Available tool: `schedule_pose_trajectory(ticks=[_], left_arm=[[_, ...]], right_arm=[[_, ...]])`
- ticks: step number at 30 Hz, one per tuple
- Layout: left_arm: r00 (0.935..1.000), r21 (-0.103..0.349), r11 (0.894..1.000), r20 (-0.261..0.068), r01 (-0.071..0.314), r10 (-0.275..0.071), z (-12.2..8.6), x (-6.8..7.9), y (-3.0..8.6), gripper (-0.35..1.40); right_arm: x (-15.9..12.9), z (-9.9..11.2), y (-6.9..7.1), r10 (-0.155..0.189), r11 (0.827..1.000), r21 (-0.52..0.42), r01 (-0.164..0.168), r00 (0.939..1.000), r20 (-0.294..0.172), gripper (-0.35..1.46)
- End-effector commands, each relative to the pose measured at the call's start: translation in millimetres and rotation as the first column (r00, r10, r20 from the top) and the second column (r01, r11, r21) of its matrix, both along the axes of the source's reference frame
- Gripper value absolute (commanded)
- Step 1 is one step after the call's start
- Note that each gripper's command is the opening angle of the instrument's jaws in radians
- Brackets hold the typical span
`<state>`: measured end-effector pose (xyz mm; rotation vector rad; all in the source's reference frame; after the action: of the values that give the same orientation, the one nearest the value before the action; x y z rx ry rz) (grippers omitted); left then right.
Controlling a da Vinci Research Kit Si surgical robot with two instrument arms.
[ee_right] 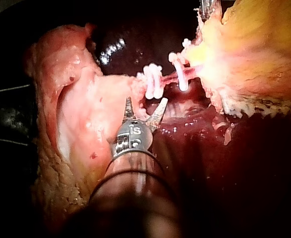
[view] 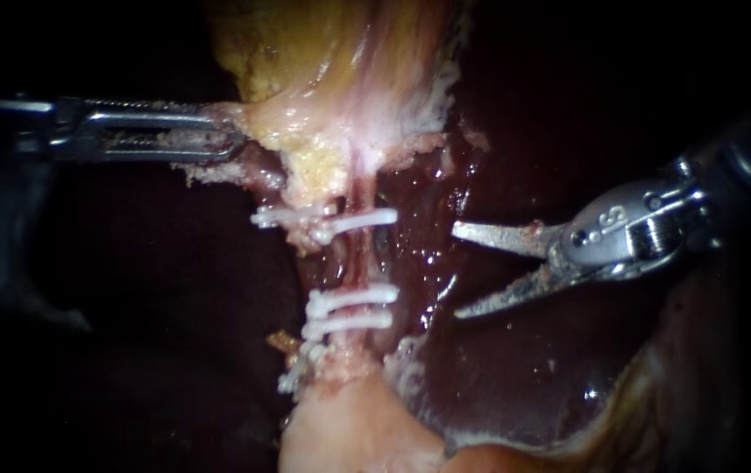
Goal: Go to the cutting position right tube
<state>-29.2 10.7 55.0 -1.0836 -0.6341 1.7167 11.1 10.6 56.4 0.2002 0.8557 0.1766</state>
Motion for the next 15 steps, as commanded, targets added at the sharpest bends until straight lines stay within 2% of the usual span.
schedule_pose_trajectory(ticks=[1,4,6,9,12,15], left_arm=[[1.0,0.001,1.0,-0.001,0.001,-0.001,-0.1,0.1,0.0,-0.35],[1.0,0.007,1.0,0.002,-0.001,0.001,-1.5,0.9,0.2,-0.35],[0.9999,0.01,1.0,-0.008,0.01,-0.01,-3.3,1.7,0.6,-0.35],[0.9992,0.016,0.999,0.002,0.041,-0.041,-6.1,3.0,1.5,-0.35],[0.9986,-0.002,0.999,0.008,0.052,-0.051,-8.2,3.9,2.5,-0.35],[0.9981,-0.011,0.998,0.016,0.06,-0.06,-9.3,4.3,3.0,-0.35]], right_arm=[[0.0,0.0,0.0,0.0,1.0,0.0,0.0,1.0,0.0,1.45],[0.0,0.0,0.0,0.001,1.0,0.0,-0.001,1.0,0.0,1.45],[0.0,0.1,0.1,0.001,1.0,0.0,-0.001,1.0,0.001,1.45],[0.1,0.1,0.1,0.002,1.0,0.0,-0.002,1.0,0.001,1.45],[0.1,0.1,0.1,0.002,1.0,0.0,-0.002,1.0,0.001,1.45],[0.1,0.1,0.2,0.004,1.0,0.0,-0.004,1.0,-0.001,1.45]])
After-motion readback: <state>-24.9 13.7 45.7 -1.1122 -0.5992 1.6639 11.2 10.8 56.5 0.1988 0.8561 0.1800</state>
